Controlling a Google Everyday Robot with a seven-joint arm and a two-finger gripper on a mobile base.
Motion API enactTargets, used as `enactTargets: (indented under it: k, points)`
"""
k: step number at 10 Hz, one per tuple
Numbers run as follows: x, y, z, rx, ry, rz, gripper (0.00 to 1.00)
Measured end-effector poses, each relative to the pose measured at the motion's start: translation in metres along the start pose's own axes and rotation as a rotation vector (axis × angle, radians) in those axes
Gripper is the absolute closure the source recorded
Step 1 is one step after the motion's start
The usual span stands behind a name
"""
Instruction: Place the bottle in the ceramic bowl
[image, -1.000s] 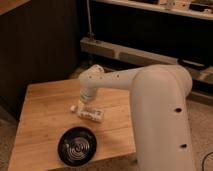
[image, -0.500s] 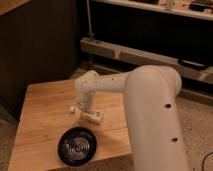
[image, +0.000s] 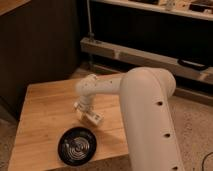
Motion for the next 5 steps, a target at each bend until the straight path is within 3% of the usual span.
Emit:
enactTargets:
  k: [3, 5]
  points:
    - [0.0031, -0.0016, -0.0052, 0.0, 0.007, 0.002, 0.89]
    - [0.0033, -0.001, -0.0063, 0.002, 0.009, 0.004, 1.0]
